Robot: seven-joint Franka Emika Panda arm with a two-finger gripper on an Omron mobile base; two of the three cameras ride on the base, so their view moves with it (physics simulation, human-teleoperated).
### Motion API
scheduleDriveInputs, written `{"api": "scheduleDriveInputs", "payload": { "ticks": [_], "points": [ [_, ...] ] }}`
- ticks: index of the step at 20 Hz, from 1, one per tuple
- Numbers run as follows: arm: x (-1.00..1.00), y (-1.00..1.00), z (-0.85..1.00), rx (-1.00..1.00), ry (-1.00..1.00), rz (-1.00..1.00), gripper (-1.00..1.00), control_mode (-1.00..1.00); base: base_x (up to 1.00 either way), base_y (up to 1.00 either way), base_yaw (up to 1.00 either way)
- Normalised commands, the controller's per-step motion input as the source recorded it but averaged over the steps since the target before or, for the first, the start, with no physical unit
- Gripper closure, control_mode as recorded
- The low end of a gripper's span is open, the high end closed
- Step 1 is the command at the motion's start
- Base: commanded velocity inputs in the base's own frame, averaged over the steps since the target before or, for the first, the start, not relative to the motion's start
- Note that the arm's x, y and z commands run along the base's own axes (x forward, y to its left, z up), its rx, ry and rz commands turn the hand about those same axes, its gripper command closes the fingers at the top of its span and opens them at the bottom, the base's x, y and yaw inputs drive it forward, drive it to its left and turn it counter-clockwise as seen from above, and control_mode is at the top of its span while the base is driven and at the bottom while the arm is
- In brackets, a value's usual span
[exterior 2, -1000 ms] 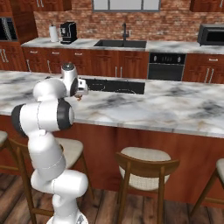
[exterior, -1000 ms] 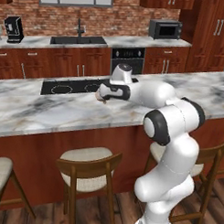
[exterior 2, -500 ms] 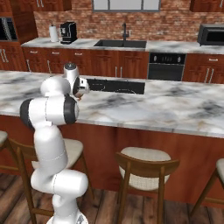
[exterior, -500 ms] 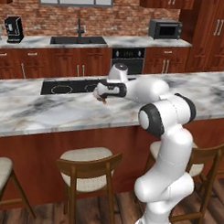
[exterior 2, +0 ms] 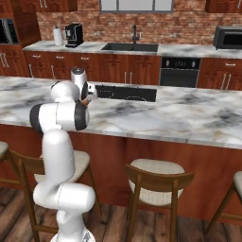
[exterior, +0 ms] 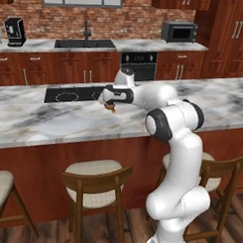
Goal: Place the liquor on the top shelf of the fridge to keep it out of children's reach, and place the onion and apple on lower shelves for easy access.
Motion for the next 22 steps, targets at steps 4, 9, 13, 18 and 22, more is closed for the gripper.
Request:
{"api": "scheduleDriveInputs", "payload": {
  "ticks": [4,9,13,18,22],
  "points": [
    [0.33,0.0,-0.12,0.0,0.02,0.0,-1.0,-1.0,0.0,0.0,0.0],
    [0.28,0.0,-0.15,0.0,0.03,0.0,-1.0,-1.0,0.0,0.0,0.0],
    [0.23,0.0,-0.17,0.0,0.02,0.0,-1.0,-1.0,0.0,0.0,0.0],
    [0.17,0.0,-0.14,0.0,0.02,0.0,-1.0,-1.0,0.0,0.0,0.0],
    [0.13,0.01,-0.12,0.0,0.04,0.0,-1.0,-1.0,0.0,0.0,0.0]
  ]
}}
